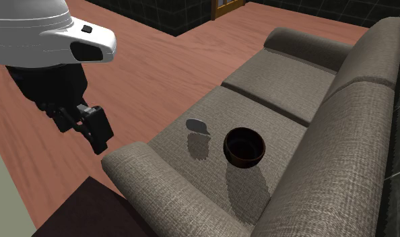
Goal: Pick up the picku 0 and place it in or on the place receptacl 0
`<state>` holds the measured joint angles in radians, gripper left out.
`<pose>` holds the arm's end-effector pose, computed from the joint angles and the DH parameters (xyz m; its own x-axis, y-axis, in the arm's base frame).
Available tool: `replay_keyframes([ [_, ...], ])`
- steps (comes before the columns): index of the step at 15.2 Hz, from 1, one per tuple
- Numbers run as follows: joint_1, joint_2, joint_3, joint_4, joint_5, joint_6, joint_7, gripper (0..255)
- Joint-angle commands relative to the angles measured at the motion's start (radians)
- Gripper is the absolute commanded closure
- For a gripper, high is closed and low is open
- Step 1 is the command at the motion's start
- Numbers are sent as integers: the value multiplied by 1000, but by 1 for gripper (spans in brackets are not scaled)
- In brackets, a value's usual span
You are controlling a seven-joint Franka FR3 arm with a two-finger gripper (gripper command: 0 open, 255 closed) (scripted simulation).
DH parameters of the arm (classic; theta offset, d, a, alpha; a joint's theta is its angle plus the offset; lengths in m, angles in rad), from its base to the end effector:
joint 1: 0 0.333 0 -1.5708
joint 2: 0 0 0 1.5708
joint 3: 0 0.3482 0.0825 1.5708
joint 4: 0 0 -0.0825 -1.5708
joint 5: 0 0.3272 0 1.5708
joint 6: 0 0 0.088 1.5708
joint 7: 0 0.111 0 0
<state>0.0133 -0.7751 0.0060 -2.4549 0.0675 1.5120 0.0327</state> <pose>0.2176 0.0126 0.5620 0.9856 -0.0120 -0.1689 -0.0220 -0.9981 -0.0574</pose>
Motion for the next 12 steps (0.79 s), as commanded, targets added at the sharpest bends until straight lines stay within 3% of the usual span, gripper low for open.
replay_keyframes([
  [1,0,0,0,0,0,0,0,0],
  [6,-9,23,131,-108,57,205,205,0],
  [12,-37,150,299,-166,87,467,460,0],
])
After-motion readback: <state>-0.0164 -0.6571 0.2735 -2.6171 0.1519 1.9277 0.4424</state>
